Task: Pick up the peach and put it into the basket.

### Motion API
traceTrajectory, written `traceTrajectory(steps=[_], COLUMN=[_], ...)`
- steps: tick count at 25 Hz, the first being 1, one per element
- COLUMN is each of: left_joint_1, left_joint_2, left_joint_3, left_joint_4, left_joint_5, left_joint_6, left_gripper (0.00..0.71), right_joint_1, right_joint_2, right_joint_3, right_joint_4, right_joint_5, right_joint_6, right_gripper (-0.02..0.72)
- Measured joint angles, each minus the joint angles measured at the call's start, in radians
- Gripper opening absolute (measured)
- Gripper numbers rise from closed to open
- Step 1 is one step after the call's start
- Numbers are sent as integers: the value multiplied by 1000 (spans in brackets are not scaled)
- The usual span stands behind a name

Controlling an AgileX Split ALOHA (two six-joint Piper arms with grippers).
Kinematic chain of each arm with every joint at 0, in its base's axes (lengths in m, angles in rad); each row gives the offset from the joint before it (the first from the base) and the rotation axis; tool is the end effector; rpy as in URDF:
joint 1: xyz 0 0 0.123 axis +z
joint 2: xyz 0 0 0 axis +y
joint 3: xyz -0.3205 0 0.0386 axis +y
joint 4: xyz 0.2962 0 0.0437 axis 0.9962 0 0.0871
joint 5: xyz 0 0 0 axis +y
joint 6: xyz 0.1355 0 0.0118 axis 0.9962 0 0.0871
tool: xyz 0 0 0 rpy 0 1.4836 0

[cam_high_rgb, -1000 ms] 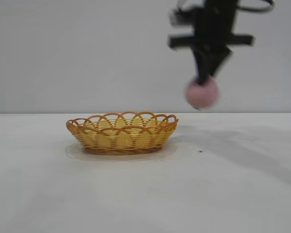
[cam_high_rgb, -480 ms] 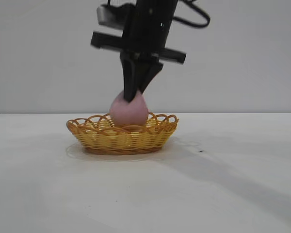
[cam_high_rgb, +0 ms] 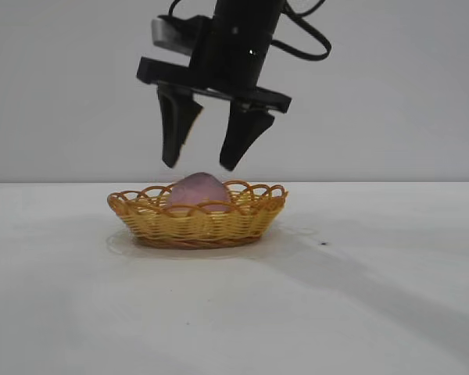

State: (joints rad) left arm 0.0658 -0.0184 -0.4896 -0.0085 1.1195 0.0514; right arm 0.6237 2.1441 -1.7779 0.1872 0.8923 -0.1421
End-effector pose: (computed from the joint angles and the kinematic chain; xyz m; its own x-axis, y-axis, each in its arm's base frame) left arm 0.0341 0.0012 0.2698 -0.5018 0.0147 -0.8649 -0.0353 0.9987 0.0374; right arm 0.4364 0.3383 0.1825 -0.7300 -0.5542 -0.3999 -0.6421 0.7566 0.1235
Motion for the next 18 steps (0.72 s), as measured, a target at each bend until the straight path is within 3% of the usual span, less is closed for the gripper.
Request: traceTrajectory(steps=[3, 5, 7, 12, 18], left_joint_1=[0, 0, 0, 0, 0], left_joint_2=[0, 0, 0, 0, 0], left_joint_3=[0, 0, 0, 0, 0], left_joint_4=[0, 0, 0, 0, 0], left_joint_5=[0, 0, 0, 0, 0], left_joint_6=[0, 0, 0, 0, 0], left_gripper=[425, 425, 425, 425, 425], right_joint_1=[-42, -119, -218, -443, -495], right_joint_2=[-61, -77, -77, -67, -74], right_joint_3=[0, 0, 3, 65, 106], right_joint_4=[-118, -201, -247, -265, -261], right_joint_5=[2, 36, 72, 84, 57], right_joint_6=[107, 193, 253, 328, 340], right_gripper=[541, 541, 541, 541, 541])
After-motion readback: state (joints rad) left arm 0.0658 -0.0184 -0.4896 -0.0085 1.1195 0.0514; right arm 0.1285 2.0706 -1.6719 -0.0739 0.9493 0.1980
